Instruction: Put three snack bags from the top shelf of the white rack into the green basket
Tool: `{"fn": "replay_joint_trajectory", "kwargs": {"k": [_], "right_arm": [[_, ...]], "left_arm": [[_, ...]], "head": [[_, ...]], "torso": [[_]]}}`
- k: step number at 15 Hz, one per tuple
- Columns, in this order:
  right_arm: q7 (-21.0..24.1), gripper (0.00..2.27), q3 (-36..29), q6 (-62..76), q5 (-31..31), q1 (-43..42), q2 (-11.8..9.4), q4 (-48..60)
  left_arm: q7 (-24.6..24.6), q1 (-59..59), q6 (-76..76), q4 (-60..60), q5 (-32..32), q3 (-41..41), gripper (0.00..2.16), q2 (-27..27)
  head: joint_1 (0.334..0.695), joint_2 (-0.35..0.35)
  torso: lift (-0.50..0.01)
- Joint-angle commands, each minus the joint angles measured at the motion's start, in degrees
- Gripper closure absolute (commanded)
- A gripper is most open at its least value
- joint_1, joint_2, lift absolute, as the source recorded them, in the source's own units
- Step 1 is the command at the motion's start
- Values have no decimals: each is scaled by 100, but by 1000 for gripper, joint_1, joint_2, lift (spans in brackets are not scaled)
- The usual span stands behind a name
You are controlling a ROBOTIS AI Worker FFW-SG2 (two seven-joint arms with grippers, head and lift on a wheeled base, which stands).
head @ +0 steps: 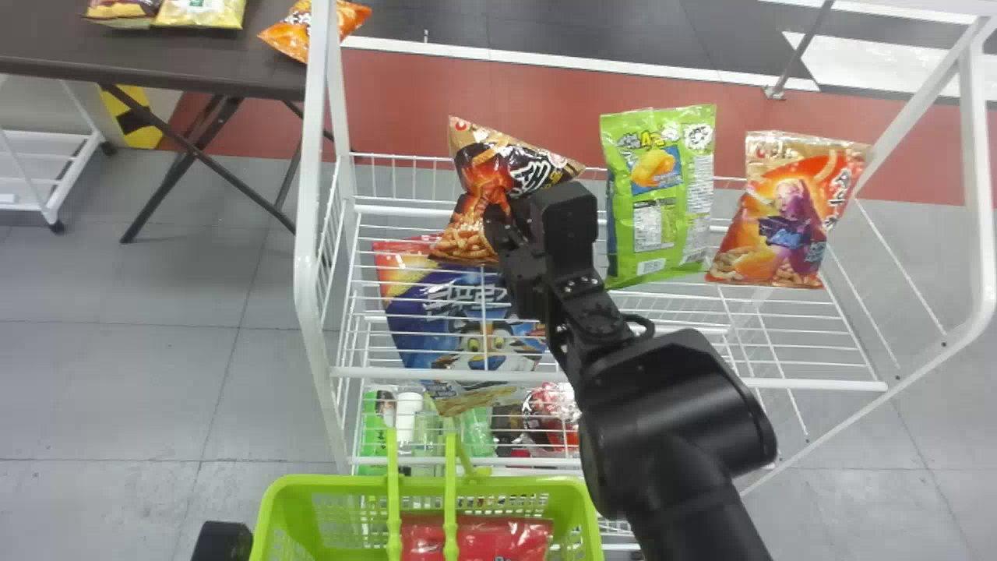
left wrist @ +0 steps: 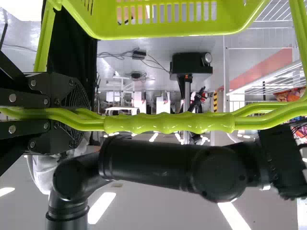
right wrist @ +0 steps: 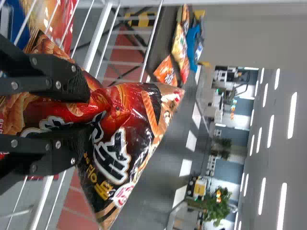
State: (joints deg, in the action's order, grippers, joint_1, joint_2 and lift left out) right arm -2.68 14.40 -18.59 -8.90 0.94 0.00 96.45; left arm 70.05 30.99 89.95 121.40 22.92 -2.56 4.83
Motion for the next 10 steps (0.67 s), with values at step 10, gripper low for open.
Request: {"fn": "replay_joint_trajectory", "kwargs": {"k": [10], "right_arm": [[-1173,2098,-394,-3674,-323,3519,-466,5191]], "left_arm": [[18,30,7,33,37,-69,2142,-9]], "head": [[695,-193]], "torso": [[0]]}}
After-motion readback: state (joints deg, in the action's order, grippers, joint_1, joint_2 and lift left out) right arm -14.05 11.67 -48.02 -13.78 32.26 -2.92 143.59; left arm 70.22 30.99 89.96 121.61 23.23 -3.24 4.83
